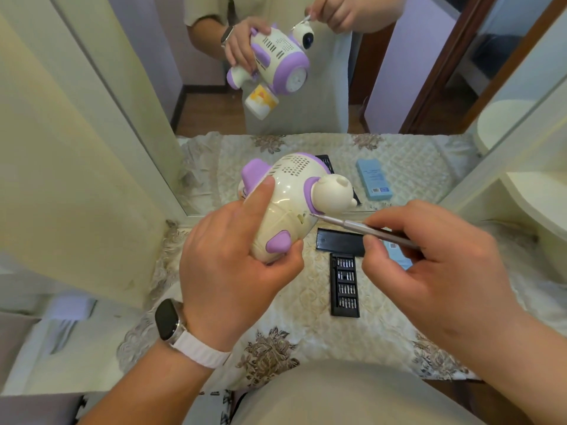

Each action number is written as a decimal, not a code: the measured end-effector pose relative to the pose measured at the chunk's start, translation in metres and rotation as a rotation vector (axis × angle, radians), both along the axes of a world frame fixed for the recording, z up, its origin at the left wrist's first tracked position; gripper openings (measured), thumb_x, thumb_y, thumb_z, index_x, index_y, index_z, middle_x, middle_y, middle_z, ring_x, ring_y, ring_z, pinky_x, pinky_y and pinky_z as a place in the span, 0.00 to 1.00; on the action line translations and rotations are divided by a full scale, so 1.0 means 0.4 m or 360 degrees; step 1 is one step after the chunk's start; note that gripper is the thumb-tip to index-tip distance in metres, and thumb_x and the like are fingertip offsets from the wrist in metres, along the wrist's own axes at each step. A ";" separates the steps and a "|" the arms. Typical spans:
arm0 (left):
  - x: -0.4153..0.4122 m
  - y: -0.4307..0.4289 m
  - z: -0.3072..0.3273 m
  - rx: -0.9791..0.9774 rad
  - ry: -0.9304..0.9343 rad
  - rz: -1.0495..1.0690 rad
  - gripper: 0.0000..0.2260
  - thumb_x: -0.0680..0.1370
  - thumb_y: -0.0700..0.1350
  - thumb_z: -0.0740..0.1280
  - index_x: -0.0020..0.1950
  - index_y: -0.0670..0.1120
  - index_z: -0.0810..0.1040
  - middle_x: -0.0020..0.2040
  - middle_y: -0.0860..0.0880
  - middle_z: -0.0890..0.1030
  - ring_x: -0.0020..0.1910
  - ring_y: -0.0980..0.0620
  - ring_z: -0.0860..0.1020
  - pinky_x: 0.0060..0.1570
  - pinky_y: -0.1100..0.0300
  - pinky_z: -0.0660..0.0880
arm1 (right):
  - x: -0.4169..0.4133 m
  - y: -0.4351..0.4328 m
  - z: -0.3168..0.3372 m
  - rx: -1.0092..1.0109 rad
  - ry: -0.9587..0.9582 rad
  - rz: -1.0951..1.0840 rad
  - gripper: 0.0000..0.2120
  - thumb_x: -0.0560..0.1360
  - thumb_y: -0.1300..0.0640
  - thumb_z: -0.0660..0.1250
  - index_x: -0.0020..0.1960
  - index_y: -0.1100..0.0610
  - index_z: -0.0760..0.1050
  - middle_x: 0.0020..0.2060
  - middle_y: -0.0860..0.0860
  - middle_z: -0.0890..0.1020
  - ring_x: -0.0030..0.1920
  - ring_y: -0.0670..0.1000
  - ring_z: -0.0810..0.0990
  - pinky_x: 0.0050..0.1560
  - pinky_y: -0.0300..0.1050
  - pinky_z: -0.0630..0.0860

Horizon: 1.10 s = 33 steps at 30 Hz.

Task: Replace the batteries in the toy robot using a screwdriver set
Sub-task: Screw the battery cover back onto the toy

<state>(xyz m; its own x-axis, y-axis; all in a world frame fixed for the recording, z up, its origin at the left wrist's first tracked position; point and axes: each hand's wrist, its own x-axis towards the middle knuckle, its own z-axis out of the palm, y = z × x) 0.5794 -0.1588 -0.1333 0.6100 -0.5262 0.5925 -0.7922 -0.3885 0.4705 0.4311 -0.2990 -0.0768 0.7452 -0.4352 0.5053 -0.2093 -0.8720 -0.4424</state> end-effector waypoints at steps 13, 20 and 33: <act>-0.004 -0.019 0.013 0.0050 -0.0016 -0.0066 0.29 0.69 0.52 0.72 0.69 0.48 0.75 0.46 0.43 0.82 0.41 0.41 0.79 0.40 0.45 0.75 | -0.004 -0.013 -0.012 0.0003 0.0037 -0.0026 0.06 0.71 0.55 0.66 0.44 0.54 0.81 0.32 0.39 0.66 0.34 0.43 0.65 0.33 0.35 0.64; 0.001 -0.022 0.003 0.0124 -0.0088 -0.0083 0.27 0.70 0.53 0.72 0.69 0.48 0.76 0.46 0.42 0.82 0.41 0.39 0.79 0.41 0.44 0.74 | -0.006 -0.018 -0.017 0.0016 0.0087 -0.0003 0.08 0.71 0.53 0.64 0.44 0.54 0.80 0.32 0.38 0.65 0.34 0.44 0.65 0.33 0.37 0.65; -0.009 -0.033 0.007 0.0151 -0.0116 -0.0057 0.28 0.69 0.53 0.72 0.69 0.48 0.76 0.46 0.43 0.82 0.41 0.40 0.79 0.40 0.45 0.74 | -0.028 -0.024 0.016 0.0404 0.0004 0.0073 0.08 0.69 0.55 0.67 0.45 0.46 0.70 0.38 0.45 0.76 0.33 0.45 0.74 0.32 0.34 0.69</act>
<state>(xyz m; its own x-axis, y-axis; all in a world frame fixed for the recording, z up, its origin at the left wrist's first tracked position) 0.5758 -0.1720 -0.1303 0.5472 -0.6024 0.5811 -0.8370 -0.3996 0.3739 0.4200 -0.3084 -0.0705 0.7684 -0.5135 0.3820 -0.1735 -0.7416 -0.6480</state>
